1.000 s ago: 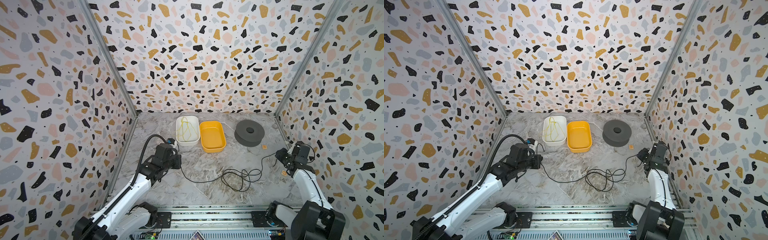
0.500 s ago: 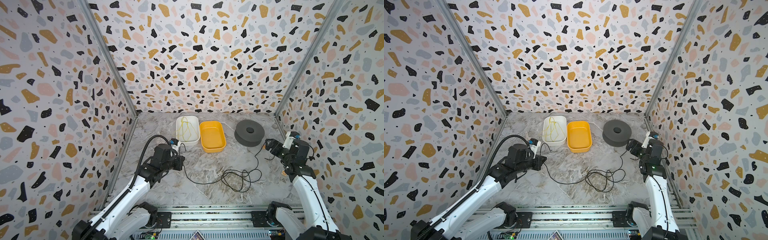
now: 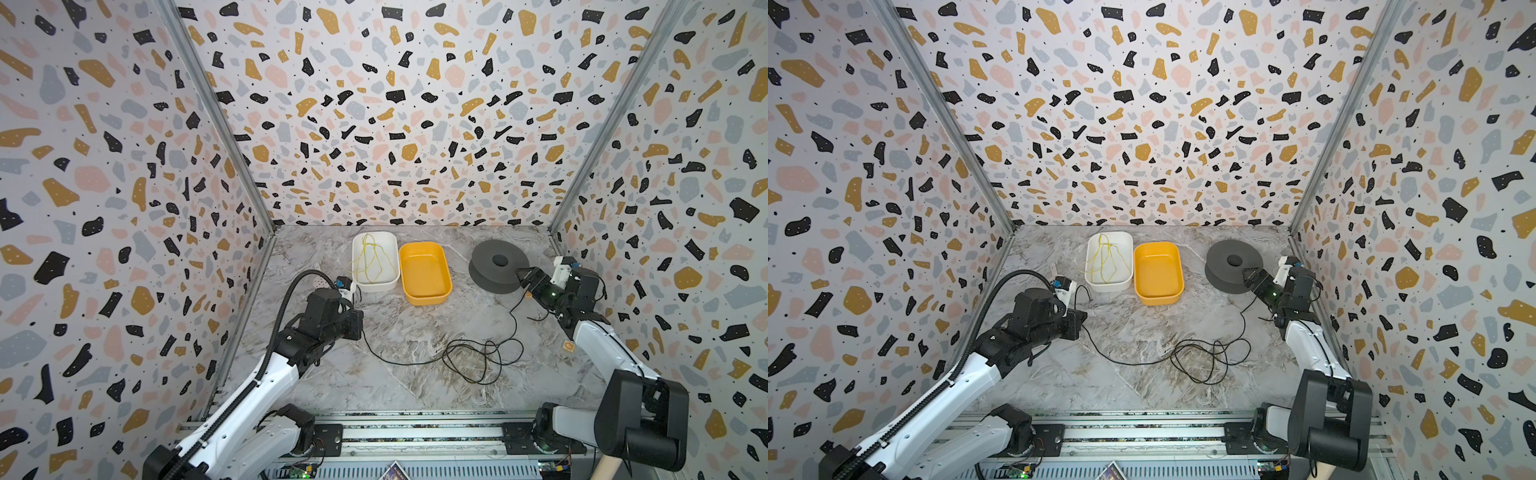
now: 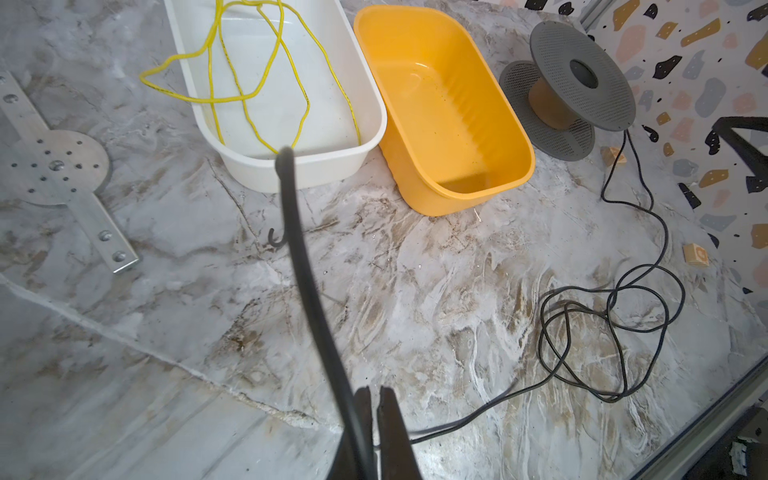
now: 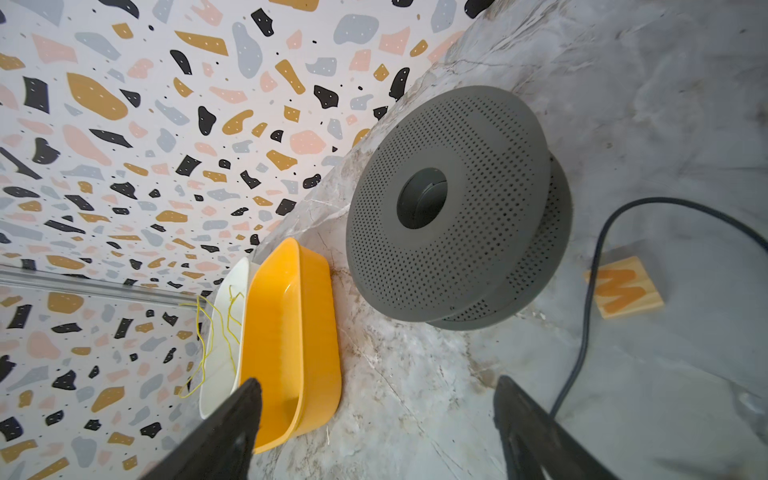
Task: Wrap the cables
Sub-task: 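Move the right gripper to the grey spool and grasp its flange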
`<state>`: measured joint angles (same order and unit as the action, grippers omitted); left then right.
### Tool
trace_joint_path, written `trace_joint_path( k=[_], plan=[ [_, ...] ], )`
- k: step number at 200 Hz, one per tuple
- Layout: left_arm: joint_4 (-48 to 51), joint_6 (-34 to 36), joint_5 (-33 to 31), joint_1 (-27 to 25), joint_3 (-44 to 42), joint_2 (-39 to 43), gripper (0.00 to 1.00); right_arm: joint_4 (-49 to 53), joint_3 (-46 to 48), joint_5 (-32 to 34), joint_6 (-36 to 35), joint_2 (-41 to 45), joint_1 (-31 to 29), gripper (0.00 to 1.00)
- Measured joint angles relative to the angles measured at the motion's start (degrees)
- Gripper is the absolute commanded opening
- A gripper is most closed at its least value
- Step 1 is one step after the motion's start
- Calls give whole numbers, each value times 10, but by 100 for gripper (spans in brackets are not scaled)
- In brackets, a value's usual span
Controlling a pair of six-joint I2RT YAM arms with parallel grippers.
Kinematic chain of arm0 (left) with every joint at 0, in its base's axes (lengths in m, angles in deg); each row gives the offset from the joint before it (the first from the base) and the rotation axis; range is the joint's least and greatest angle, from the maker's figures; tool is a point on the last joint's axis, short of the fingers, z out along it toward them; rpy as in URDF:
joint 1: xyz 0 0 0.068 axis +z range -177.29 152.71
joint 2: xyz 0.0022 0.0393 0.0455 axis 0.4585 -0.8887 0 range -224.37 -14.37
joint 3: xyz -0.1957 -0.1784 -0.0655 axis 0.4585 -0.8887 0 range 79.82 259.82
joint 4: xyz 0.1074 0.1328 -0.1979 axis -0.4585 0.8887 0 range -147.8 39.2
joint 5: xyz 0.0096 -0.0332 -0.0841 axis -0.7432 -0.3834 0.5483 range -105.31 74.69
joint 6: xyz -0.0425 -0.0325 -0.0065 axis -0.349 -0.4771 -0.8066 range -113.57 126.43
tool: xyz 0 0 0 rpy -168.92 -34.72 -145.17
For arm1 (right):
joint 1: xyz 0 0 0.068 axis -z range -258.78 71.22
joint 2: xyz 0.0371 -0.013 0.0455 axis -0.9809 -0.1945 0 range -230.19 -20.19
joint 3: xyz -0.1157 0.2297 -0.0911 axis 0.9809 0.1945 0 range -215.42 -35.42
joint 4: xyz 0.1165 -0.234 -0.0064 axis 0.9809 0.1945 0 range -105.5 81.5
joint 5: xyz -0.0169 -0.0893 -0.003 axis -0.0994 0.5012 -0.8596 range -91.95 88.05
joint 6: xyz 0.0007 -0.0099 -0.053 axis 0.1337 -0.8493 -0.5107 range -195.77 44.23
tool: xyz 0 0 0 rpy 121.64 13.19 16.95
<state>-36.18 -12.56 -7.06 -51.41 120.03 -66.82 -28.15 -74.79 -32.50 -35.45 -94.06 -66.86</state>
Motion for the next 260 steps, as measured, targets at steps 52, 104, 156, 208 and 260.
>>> trace_joint_path(
  k=[52, 104, 156, 208, 260],
  plan=[
    [-18, 2, 14, 4, -14, 2, 0, -92, 7, -32, 59, -102, 2, 83],
    [-34, 4, 30, 7, -17, 1, 0, -181, 5, -53, 111, -200, 0, 80],
    [-44, 3, 39, 7, -26, 4, 0, -280, -21, -76, 162, -315, -2, 73],
    [-51, 3, 39, 7, -26, 4, 0, -389, -56, -90, 221, -393, -14, 51],
    [-54, 3, 39, 7, -26, 4, 0, -438, -59, -96, 263, -399, -21, 9]
  ],
)
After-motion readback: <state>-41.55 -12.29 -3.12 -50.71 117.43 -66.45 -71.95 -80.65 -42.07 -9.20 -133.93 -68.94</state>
